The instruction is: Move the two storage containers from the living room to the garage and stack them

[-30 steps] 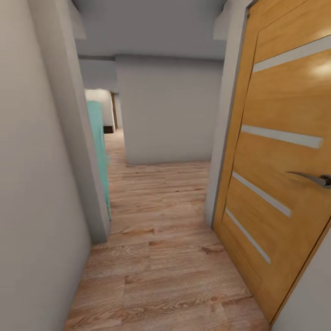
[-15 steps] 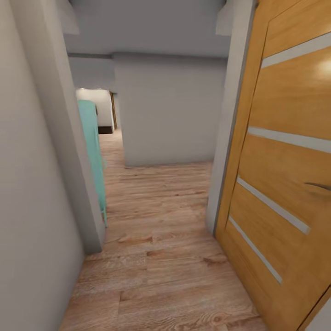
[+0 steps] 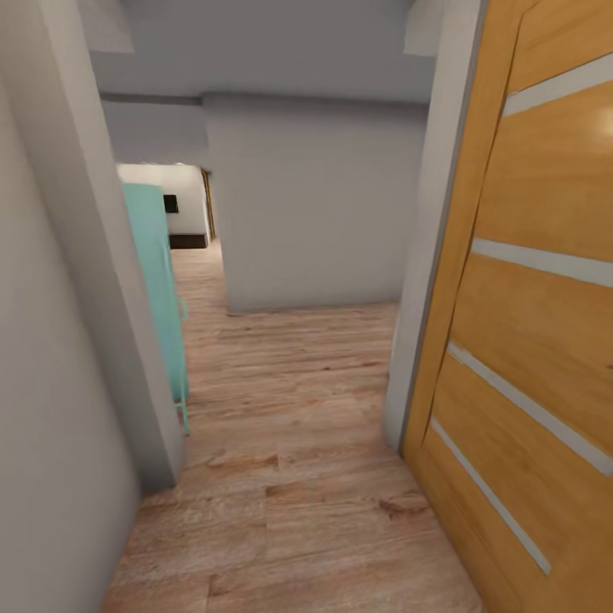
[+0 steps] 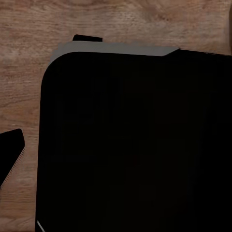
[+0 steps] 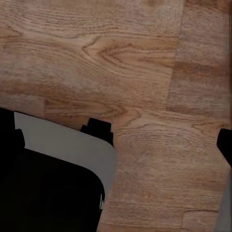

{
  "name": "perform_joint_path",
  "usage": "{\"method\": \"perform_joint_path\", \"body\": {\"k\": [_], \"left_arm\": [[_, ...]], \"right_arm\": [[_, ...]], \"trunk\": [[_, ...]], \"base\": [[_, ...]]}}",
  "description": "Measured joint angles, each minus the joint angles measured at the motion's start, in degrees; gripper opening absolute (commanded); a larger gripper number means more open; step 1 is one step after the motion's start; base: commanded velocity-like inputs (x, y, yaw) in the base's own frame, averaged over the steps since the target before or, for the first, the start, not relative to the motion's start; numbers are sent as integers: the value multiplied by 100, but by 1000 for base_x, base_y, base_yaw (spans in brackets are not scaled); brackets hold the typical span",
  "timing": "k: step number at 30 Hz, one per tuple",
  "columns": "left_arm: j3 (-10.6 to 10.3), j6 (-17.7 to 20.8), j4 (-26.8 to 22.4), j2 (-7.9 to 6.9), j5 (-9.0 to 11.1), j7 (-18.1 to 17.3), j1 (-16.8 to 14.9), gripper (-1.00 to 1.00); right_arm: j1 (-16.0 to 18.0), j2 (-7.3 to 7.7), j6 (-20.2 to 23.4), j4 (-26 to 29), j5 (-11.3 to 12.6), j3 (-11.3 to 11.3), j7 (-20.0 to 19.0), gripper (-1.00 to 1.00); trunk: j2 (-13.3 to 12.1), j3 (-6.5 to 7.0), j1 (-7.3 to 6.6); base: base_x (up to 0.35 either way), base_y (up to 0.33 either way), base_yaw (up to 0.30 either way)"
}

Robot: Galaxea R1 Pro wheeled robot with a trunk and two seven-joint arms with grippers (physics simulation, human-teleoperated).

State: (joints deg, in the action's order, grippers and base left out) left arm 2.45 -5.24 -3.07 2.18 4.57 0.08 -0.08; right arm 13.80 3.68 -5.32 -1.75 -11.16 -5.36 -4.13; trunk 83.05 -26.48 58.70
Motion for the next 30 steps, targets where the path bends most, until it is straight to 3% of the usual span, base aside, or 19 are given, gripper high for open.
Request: {"method": "perform_joint_path", "body": {"k": [30], "left_arm": [[0,5,0,0,6,0,0,100]], "right_arm": [[0,0,-12,-2,-3,0,0,100]], "trunk": [[0,0,0]], "base": [[321,0,0]]}}
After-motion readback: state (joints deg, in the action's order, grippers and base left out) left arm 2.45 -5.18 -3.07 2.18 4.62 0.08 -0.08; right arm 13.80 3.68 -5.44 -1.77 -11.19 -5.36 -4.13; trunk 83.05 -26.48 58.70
